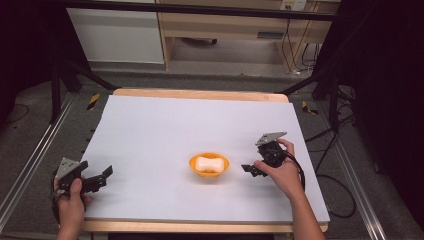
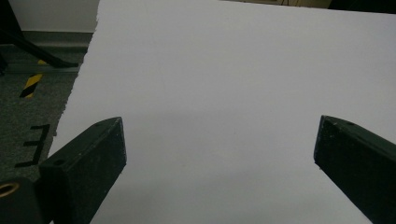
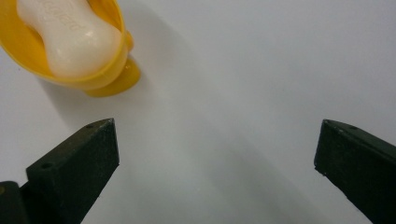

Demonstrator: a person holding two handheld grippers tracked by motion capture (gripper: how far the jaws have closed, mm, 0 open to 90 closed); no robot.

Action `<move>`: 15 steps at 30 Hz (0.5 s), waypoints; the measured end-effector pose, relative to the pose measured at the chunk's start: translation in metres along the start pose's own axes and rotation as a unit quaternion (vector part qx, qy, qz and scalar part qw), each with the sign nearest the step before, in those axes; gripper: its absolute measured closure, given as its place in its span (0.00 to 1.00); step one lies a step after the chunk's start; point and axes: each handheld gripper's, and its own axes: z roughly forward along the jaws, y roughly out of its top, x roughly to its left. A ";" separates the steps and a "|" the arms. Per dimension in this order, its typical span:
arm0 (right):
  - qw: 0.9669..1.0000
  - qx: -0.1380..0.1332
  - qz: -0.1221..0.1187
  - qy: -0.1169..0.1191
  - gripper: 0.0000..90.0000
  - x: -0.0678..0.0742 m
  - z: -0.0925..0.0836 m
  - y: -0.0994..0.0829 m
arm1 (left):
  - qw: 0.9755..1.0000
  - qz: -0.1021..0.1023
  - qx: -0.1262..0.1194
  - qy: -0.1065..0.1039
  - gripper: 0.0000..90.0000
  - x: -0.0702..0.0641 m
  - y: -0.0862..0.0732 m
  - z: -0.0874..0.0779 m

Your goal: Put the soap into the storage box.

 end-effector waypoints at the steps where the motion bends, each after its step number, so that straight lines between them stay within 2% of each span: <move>1: 1.000 -0.001 0.006 -0.005 0.01 -0.002 -0.001 -0.007 | 1.000 0.000 0.000 0.000 0.02 0.000 0.000 0.000; 8: 0.999 -0.024 0.032 -0.015 0.01 -0.010 -0.009 -0.027 | 1.000 0.000 -0.001 0.000 0.02 0.000 0.000 0.000; 10: 0.999 -0.031 0.033 -0.020 0.01 -0.010 -0.013 -0.031 | 1.000 0.000 -0.001 0.000 0.02 0.000 0.000 0.000; 15: 0.997 -0.053 0.052 -0.030 0.01 -0.013 -0.022 -0.048 | 1.000 0.000 -0.002 0.000 0.02 0.000 0.000 0.000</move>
